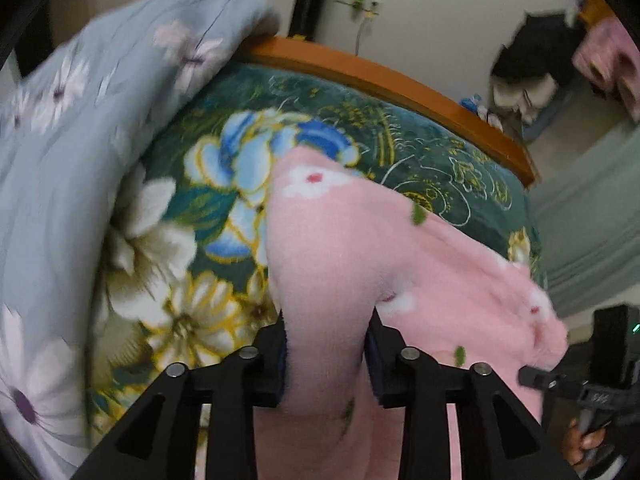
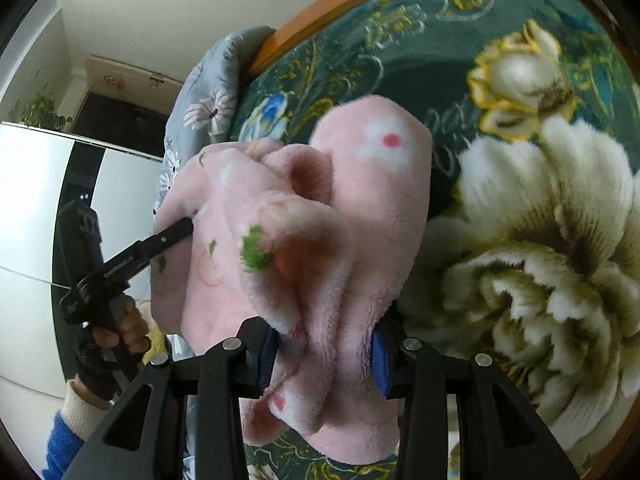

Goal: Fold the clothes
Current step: 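Carry the folded fleece with both grippers toward the headboard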

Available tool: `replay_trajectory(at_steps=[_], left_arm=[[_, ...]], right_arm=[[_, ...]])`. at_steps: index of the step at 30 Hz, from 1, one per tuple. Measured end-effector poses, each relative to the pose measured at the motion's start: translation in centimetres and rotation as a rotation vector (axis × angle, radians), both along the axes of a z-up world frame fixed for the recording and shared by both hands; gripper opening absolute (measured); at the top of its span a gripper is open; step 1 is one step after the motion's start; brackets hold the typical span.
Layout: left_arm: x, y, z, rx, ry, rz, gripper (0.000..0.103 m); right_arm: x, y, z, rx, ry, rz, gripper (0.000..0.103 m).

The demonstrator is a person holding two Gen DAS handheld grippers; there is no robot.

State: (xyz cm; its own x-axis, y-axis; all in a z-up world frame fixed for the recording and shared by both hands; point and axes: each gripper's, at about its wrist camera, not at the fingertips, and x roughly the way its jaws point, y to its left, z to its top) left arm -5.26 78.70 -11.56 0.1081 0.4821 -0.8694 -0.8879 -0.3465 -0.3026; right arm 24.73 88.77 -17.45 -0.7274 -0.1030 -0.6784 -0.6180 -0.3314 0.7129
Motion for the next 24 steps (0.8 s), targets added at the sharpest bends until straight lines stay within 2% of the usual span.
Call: replay_trajectory(at_steps=[2, 5, 9, 12, 15, 18, 24], left_arm=[[-0.8, -1.2, 0.0, 0.030, -0.047, 0.042, 0.047], [-1.2, -3.4, 1.2, 0.084, -0.065, 0.102, 0.053], [-0.1, -7.2, 3.4, 0.139, 0.055, 0.148, 0.053], [1.6, -9.4, 4.1, 0.173, 0.127, 0.154, 0.053], [3.6, -10.1, 3.7, 0.165, 0.170, 0.127, 0.053], [4.7, -9.8, 2.0, 0.137, 0.160, 0.107, 0.053], [4.6, -9.6, -1.1, 0.090, 0.145, 0.145, 0.053]], right_arm=[[0.0, 0.0, -0.1, 0.005, 0.000, 0.008, 0.044], [0.2, -0.2, 0.7, 0.032, -0.015, 0.012, 0.048], [0.4, -1.6, 2.8, 0.157, -0.120, 0.009, 0.048], [0.3, -3.2, 5.5, 0.295, -0.189, 0.007, 0.048], [-0.8, -3.7, 5.9, 0.357, -0.204, 0.059, 0.048], [-2.0, -4.2, 6.2, 0.415, -0.219, 0.114, 0.048], [-4.4, -5.2, 6.7, 0.531, -0.248, 0.227, 0.048]])
